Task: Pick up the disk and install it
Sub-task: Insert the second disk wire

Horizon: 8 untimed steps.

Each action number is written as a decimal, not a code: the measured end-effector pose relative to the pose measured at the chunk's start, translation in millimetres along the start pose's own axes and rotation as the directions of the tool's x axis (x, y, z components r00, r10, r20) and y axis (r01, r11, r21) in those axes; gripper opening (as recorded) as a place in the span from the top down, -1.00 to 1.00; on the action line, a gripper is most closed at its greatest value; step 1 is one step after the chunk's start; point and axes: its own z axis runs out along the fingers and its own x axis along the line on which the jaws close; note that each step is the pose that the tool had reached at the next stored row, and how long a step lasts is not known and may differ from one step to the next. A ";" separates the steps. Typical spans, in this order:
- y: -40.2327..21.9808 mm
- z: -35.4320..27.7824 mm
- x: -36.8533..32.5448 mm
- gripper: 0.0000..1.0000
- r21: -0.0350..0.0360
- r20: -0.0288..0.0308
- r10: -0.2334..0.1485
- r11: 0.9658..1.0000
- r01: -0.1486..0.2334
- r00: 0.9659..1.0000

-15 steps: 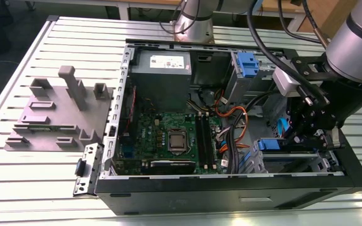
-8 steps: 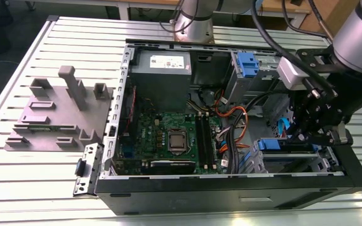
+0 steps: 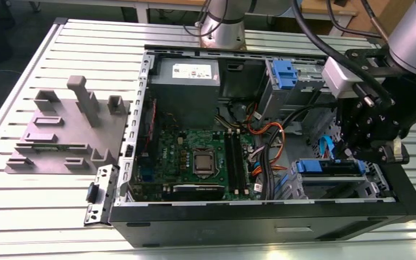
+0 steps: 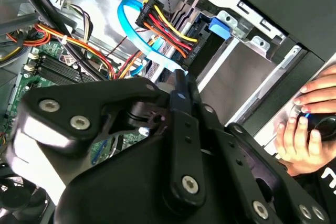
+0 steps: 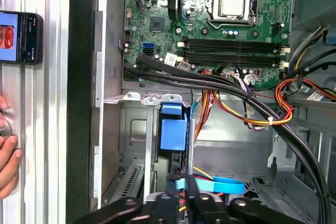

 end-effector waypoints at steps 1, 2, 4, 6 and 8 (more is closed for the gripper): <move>0.0 -0.1 0.0 0.69 0.000 0.000 0.000 1.000 0.000 1.000; 0.0 -0.2 0.0 0.79 0.000 0.000 0.000 1.000 0.000 1.000; 0.0 -0.4 0.0 0.79 0.000 0.000 0.000 1.000 0.000 1.000; 0.0 -0.6 0.0 0.79 0.000 0.000 0.000 1.000 0.000 1.000; -0.1 -2.0 0.0 0.79 0.000 0.000 0.000 1.000 0.000 1.000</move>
